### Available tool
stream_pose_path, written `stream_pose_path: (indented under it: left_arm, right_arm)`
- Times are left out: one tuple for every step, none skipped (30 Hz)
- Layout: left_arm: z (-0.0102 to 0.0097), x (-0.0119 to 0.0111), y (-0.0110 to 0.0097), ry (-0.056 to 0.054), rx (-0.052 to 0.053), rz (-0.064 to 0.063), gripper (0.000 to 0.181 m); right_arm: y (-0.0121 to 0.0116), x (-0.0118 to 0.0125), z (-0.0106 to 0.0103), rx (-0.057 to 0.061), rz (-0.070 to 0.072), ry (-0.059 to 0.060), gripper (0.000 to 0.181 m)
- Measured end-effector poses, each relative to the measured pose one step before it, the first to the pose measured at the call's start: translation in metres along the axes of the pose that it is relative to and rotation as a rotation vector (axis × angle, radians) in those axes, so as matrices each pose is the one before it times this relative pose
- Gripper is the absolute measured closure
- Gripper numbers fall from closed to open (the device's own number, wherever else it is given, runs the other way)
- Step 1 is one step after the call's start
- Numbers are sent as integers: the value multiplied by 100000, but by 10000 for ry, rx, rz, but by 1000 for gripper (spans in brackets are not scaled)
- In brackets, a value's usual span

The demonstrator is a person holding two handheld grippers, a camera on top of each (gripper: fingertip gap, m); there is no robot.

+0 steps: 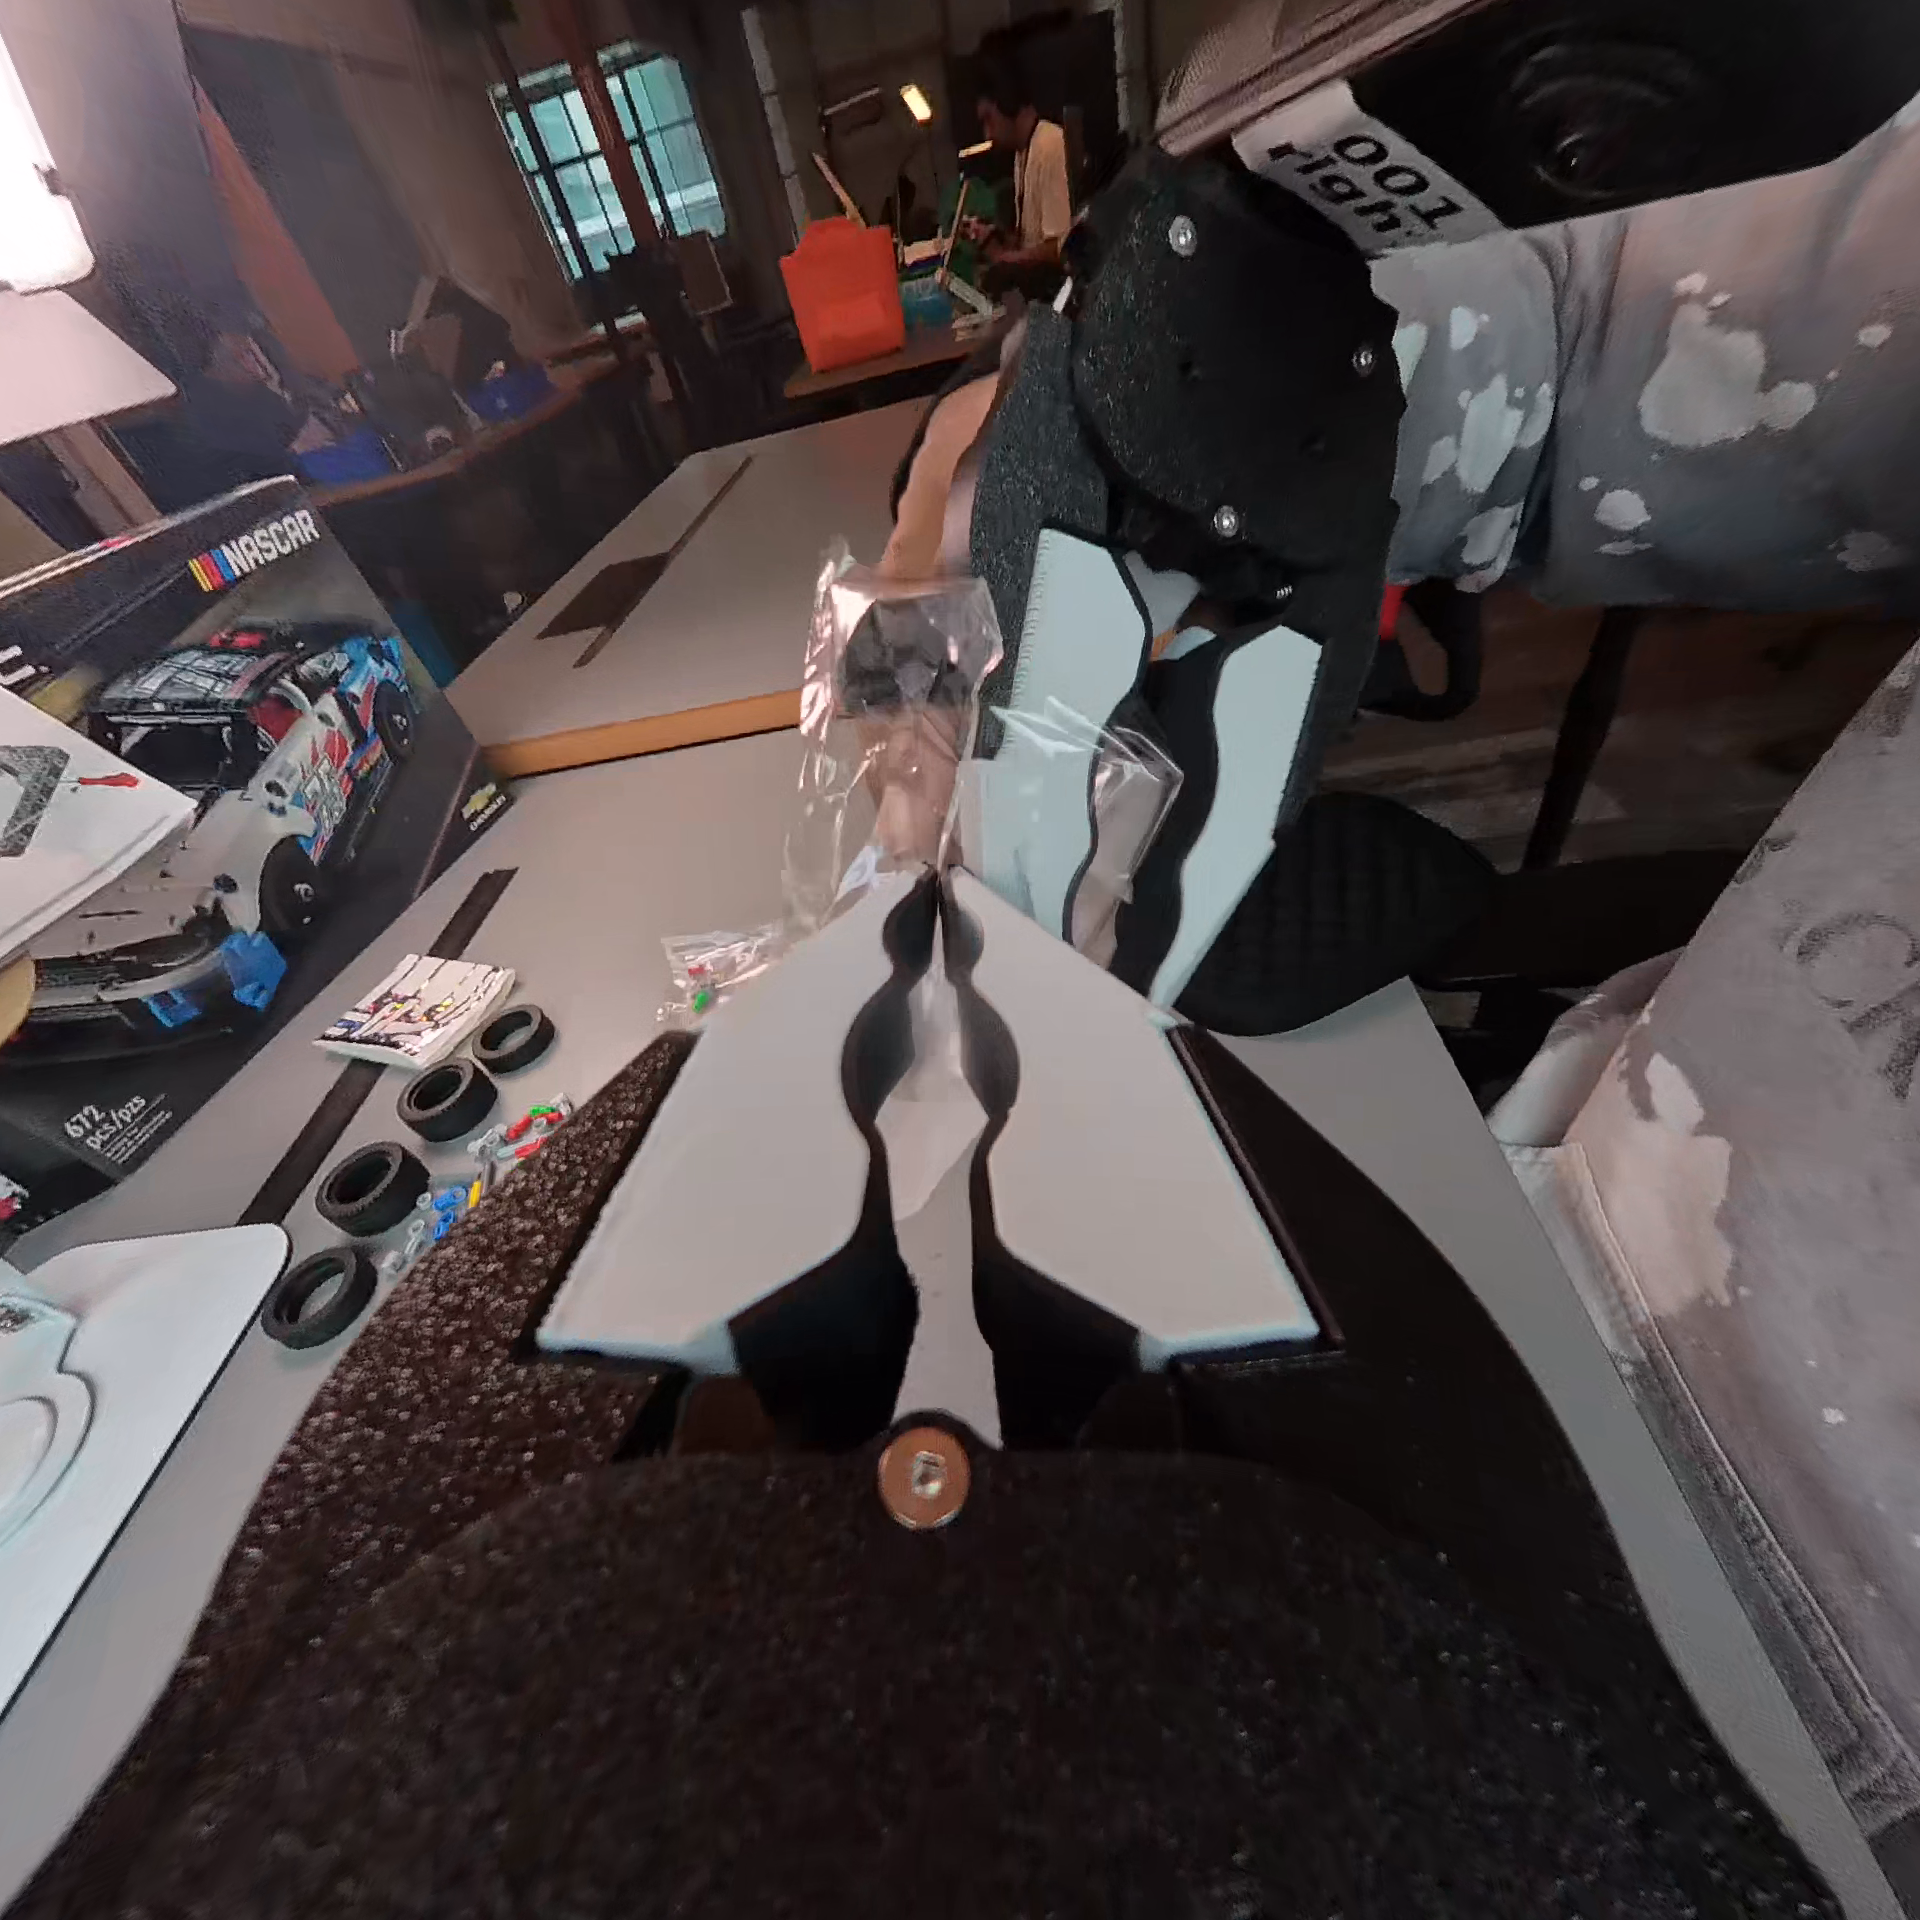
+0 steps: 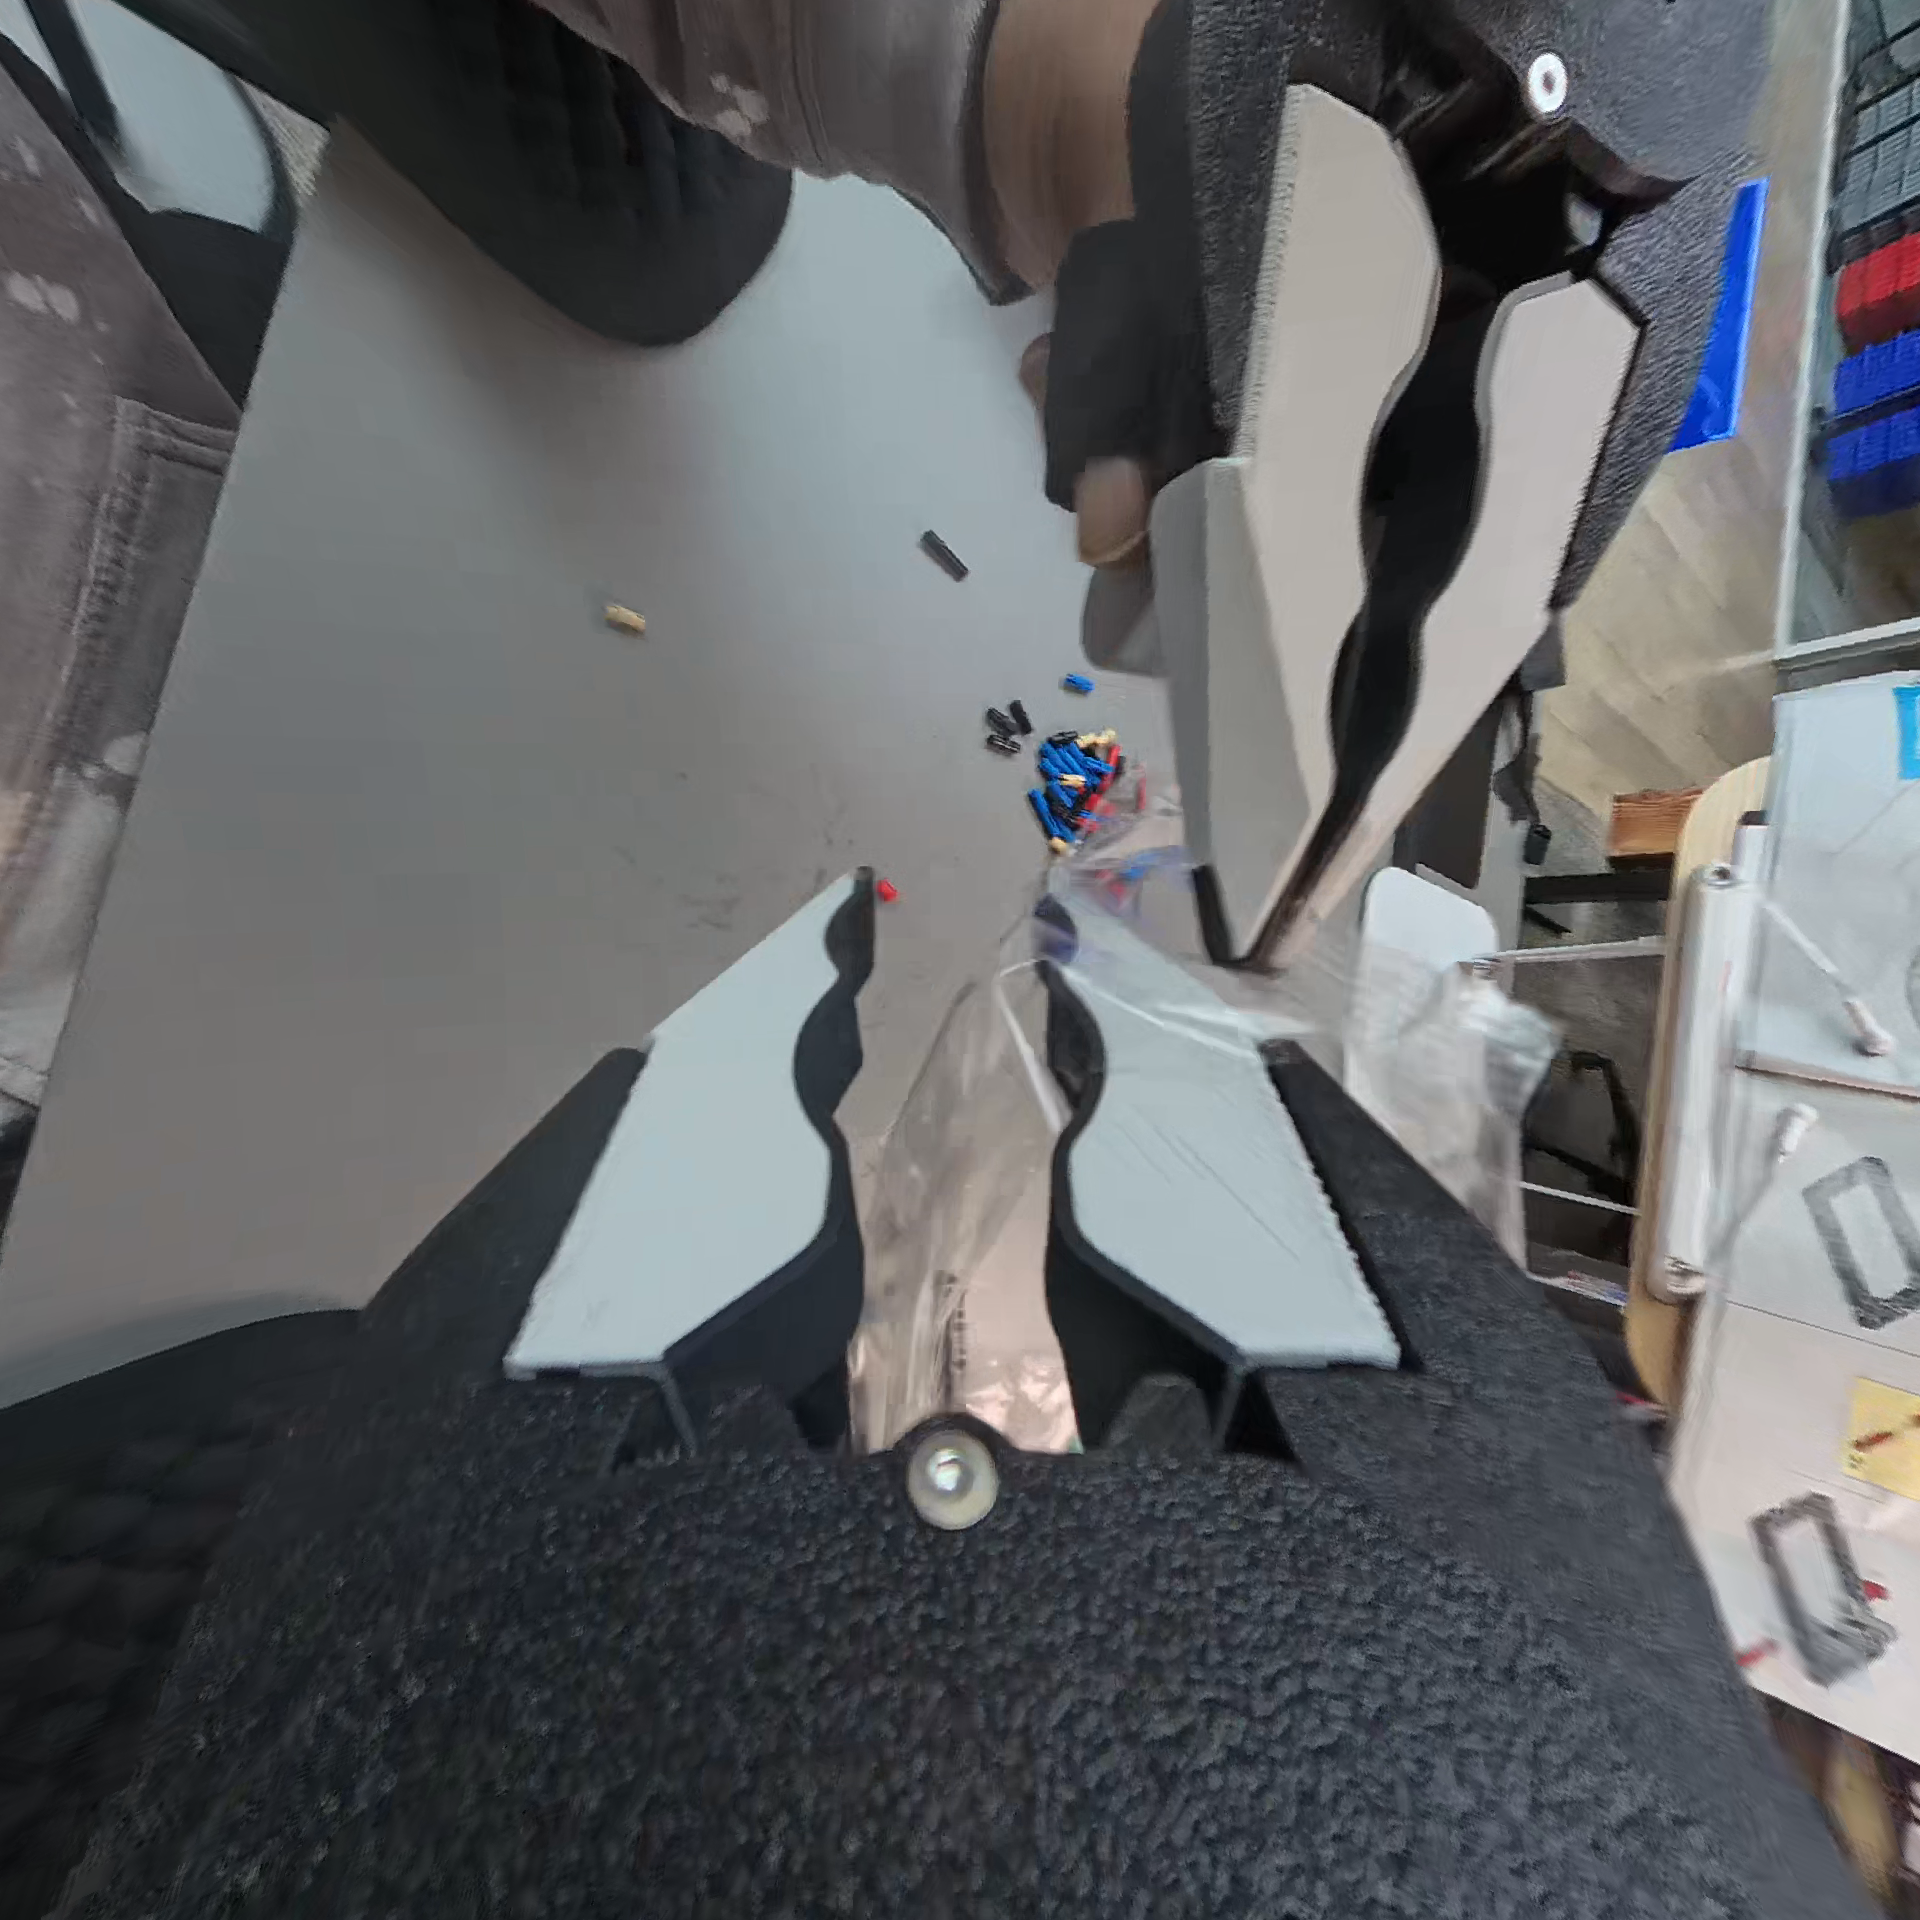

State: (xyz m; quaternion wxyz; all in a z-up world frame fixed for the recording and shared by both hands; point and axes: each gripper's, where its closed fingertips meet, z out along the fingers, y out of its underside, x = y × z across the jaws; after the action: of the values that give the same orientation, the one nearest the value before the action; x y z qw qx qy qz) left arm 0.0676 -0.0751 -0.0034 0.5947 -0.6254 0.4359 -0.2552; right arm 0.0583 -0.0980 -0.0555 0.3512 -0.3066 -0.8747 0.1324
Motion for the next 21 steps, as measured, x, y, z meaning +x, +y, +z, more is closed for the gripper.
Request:
stream_pose_path:
  left_arm:
    - [-308,-245,-109,8,219,-127,179]
    - [-361,-188,72,57,118,-70,180]
    - [-386,-66,112,81,84,59,180]
    - [-378,38,78,91,77,145,181]
    - [-314,-7,121,49,10,85,181]
    - [-282,-60,46,10,30,42,181]
    - [-244,161,-155,114,154,76,181]
    - [-200,361,-289,189,229,105,181]
    - [-119,236,-231,75,165,132,181]
    - [-67,68,-57,-53,30,153,181]
    - [-35,77,-45,-47,30,164,181]
    - [-46,160,-171,-11,119,131,181]
    - [-44,97,-200,-33,125,105,181]
    - [-37,19,-115,-78,59,129,181]
    - [-25,-30,-80,-89,14,132,181]
    - [-10,69,-114,-7,31,103,181]
    - [-5,111,-181,37,70,89,181]
    - [18,-7,-162,-21,61,66,181]
    - [62,39,-138,26,46,34,181]
    - [149,77,-82,52,10,2,181]
    - [283,37,26,6,-72,-8,181]
  right_arm:
    - [-77,-839,-260,260,581,-500,136]
    - [-205,-873,-410,437,655,-591,135]
    - [-450,-623,-598,671,594,-481,134]
    - [-680,-379,-763,809,572,-382,133]
    - [-725,-88,-862,771,632,-280,132]
    - [-813,134,-923,765,684,-202,131]
    - [-842,196,-912,779,702,-200,129]
    - [-814,209,-817,758,705,-221,133]
    - [-878,222,-738,816,729,-242,137]
    - [-1126,133,-756,1005,842,-346,143]
    - [-1081,371,-689,982,974,-234,155]
    - [-601,711,-525,654,950,1,168]
    - [-223,501,-376,403,723,-75,178]
    - [-17,446,-259,295,477,7,181]
    - [415,789,-92,-11,316,311,181]
    - [662,487,27,-211,44,196,181]
    - [704,650,107,-278,19,373,181]
    - [666,809,163,-316,-61,502,181]
    - [776,586,243,-456,-212,432,181]
    - [853,844,343,-629,-463,695,181]
    - [652,890,394,-619,-861,928,181]
